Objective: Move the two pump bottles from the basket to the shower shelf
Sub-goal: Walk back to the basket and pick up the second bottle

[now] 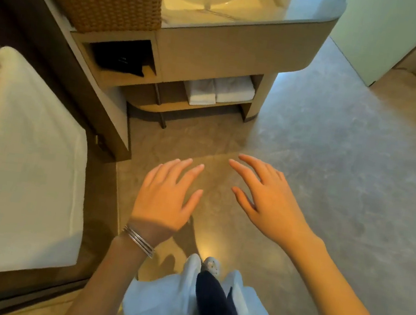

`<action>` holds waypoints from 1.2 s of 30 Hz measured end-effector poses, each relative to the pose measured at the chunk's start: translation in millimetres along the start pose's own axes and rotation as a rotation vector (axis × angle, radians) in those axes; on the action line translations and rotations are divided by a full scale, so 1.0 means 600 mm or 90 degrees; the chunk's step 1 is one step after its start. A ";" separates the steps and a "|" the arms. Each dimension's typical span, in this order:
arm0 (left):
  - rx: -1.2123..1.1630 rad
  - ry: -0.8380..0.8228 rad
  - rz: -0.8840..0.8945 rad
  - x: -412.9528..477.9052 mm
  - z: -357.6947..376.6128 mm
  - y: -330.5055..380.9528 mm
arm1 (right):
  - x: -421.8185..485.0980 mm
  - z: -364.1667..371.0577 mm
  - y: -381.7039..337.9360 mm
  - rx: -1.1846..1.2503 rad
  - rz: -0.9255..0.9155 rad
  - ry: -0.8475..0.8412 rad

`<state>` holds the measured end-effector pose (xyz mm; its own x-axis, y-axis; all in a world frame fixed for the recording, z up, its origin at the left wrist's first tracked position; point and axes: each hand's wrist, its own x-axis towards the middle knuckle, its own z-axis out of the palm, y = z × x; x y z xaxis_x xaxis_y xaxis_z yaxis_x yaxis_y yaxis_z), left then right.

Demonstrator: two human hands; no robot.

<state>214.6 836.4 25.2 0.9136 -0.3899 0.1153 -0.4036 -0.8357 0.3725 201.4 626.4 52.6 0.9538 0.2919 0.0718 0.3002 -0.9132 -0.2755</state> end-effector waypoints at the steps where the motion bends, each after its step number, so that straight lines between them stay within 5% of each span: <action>1: -0.006 0.017 -0.013 0.010 0.001 0.004 | 0.014 -0.006 0.014 0.003 -0.015 0.003; 5: 0.012 0.069 -0.053 0.038 0.007 0.009 | 0.062 -0.012 0.052 0.021 -0.065 0.003; 12: 0.025 0.001 -0.149 0.075 0.015 -0.018 | 0.141 0.019 0.082 0.042 -0.124 -0.053; 36: 0.031 0.101 -0.153 0.429 -0.117 -0.302 | 0.650 0.007 0.053 0.055 -0.235 0.005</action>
<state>526.2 914.5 52.2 0.9780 -0.1161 0.1734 -0.1730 -0.9158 0.3623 583.0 712.6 67.7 0.7814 0.5949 0.1884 0.6221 -0.7191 -0.3096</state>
